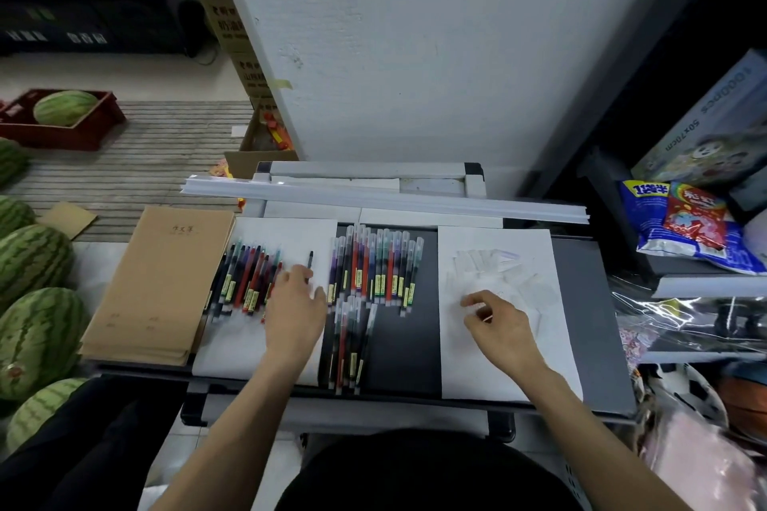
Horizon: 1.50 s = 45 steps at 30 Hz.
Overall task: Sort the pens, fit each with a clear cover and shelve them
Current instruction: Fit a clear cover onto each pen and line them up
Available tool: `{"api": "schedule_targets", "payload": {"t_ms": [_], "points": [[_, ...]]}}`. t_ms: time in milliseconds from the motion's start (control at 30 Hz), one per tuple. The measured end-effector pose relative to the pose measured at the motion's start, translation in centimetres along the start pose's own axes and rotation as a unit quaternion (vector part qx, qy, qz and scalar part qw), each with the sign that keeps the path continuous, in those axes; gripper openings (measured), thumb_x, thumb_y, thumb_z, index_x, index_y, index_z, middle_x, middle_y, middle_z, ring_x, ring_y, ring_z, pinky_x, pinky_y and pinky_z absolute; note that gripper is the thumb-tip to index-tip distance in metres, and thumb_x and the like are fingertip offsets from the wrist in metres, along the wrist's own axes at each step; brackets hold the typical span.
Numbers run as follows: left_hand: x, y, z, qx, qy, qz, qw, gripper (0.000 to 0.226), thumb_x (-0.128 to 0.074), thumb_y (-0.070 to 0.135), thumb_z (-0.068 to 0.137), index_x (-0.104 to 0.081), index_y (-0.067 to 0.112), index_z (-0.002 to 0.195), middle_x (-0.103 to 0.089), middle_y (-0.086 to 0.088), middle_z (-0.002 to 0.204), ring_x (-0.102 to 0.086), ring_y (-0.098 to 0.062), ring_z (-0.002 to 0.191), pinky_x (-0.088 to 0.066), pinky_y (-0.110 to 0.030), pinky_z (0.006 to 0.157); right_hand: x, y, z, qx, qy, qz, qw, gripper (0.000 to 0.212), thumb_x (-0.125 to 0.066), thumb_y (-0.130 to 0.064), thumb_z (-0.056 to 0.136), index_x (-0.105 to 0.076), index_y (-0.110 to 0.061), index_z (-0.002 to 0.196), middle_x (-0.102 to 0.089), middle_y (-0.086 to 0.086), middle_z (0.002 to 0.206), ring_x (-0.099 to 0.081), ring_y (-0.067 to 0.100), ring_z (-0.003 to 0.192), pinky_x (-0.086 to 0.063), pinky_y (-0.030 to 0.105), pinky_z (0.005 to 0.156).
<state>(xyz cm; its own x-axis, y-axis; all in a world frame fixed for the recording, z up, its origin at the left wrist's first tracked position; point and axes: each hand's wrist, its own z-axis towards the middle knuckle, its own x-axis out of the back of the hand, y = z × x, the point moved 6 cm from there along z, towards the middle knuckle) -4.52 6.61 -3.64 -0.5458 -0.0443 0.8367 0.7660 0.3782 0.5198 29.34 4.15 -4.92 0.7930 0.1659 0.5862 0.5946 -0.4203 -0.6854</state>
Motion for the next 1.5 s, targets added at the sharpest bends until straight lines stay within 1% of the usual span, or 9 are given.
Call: {"api": "schedule_targets", "payload": {"t_ms": [200,400,467,633,800,933,1133,1367,1500], "points": [[-0.5,-2.4,2.0,0.035,-0.027,0.036,0.998,0.030,-0.063,0.024,0.102,-0.058,0.011,0.128,-0.067,-0.013,0.116,-0.066,-0.027,0.093,-0.056,-0.043,0.080,-0.9,-1.2,-1.6,-0.018,-0.065,0.224,0.972,0.024,-0.065,-0.009,0.096,-0.076,-0.028,0.106,-0.077,0.006,0.090,-0.070,0.019,0.075,-0.060,0.036,0.083],[-0.2,-2.0,0.6,0.073,-0.026,-0.001,0.997,0.026,-0.060,0.026,0.097,-0.061,0.014,0.121,-0.070,-0.004,0.089,-0.067,-0.021,0.072,-0.053,-0.036,0.064,-1.7,-2.9,-2.6,-0.043,-0.111,0.413,0.903,0.028,-0.065,0.001,0.097,-0.071,-0.011,0.122,-0.073,0.023,0.092,-0.072,0.025,0.091,-0.057,0.030,0.083],[0.3,-0.7,-0.5,0.079,-0.023,-0.053,0.995,0.026,-0.059,0.027,0.098,-0.062,0.013,0.119,-0.069,-0.002,0.083,-0.067,-0.020,0.072,-0.054,-0.035,0.067,-1.7,-3.5,-2.6,-0.057,-0.116,0.443,0.887,0.031,-0.064,0.003,0.097,-0.072,-0.011,0.123,-0.074,0.022,0.094,-0.071,0.025,0.089,-0.059,0.027,0.083],[0.3,4.3,-4.6,0.017,-0.081,-0.206,0.975,0.014,-0.051,0.023,0.102,-0.061,0.022,0.112,-0.070,0.000,0.080,-0.055,-0.010,0.055,-0.045,-0.028,0.052,-2.3,-5.3,-2.7,-0.076,-0.129,0.498,0.854,0.032,-0.060,0.003,0.099,-0.069,-0.010,0.126,-0.076,0.021,0.107,-0.070,0.022,0.090,-0.059,0.026,0.083],[-1.4,6.5,-7.8,0.020,-0.133,-0.318,0.938,0.024,-0.044,0.026,0.095,-0.066,0.031,0.085,-0.048,0.006,0.060,-0.035,-0.018,0.054,-0.030,-0.042,0.055,-2.2,-7.2,-2.9,-0.079,-0.115,0.555,0.820,0.029,-0.060,0.000,0.101,-0.068,-0.007,0.127,-0.076,0.019,0.106,-0.071,0.026,0.100,-0.061,0.030,0.091],[-1.6,7.3,-9.9,0.011,-0.145,-0.330,0.933,0.037,-0.043,0.013,0.104,-0.067,0.032,0.084,-0.042,0.009,0.059,-0.031,-0.013,0.052,-0.026,-0.034,0.053,-2.0,-8.5,-3.5,-0.090,-0.130,0.583,0.797,0.023,-0.057,-0.011,0.104,-0.067,-0.007,0.125,-0.076,0.017,0.116,-0.075,0.032,0.102,-0.062,0.037,0.090],[-0.7,8.9,-11.3,-0.040,-0.143,-0.303,0.941,0.026,-0.051,0.025,0.106,-0.071,0.030,0.090,-0.054,-0.016,0.074,-0.040,-0.010,0.060,-0.034,-0.027,0.058,-1.5,-8.9,-3.9,-0.058,-0.101,0.540,0.834,0.022,-0.058,-0.018,0.105,-0.067,-0.011,0.124,-0.077,0.010,0.115,-0.072,0.028,0.090,-0.062,0.037,0.089],[-0.7,9.0,-11.7,-0.045,-0.157,-0.290,0.943,0.027,-0.049,0.023,0.108,-0.071,0.027,0.092,-0.050,-0.001,0.069,-0.039,-0.007,0.059,-0.031,-0.021,0.055,-1.6,-9.2,-4.2,0.008,-0.085,0.431,0.898,0.019,-0.060,-0.019,0.104,-0.072,-0.017,0.118,-0.079,0.011,0.105,-0.068,0.016,0.083,-0.055,0.026,0.075],[-1.1,9.1,-11.4,-0.034,-0.184,-0.301,0.935,0.032,-0.046,0.020,0.110,-0.072,0.020,0.092,-0.045,0.007,0.063,-0.035,-0.008,0.053,-0.029,-0.023,0.051,-1.9,-9.2,-4.2,0.016,-0.094,0.427,0.899,0.019,-0.060,-0.016,0.103,-0.074,-0.014,0.116,-0.079,0.012,0.100,-0.071,0.013,0.081,-0.055,0.025,0.076]]}}
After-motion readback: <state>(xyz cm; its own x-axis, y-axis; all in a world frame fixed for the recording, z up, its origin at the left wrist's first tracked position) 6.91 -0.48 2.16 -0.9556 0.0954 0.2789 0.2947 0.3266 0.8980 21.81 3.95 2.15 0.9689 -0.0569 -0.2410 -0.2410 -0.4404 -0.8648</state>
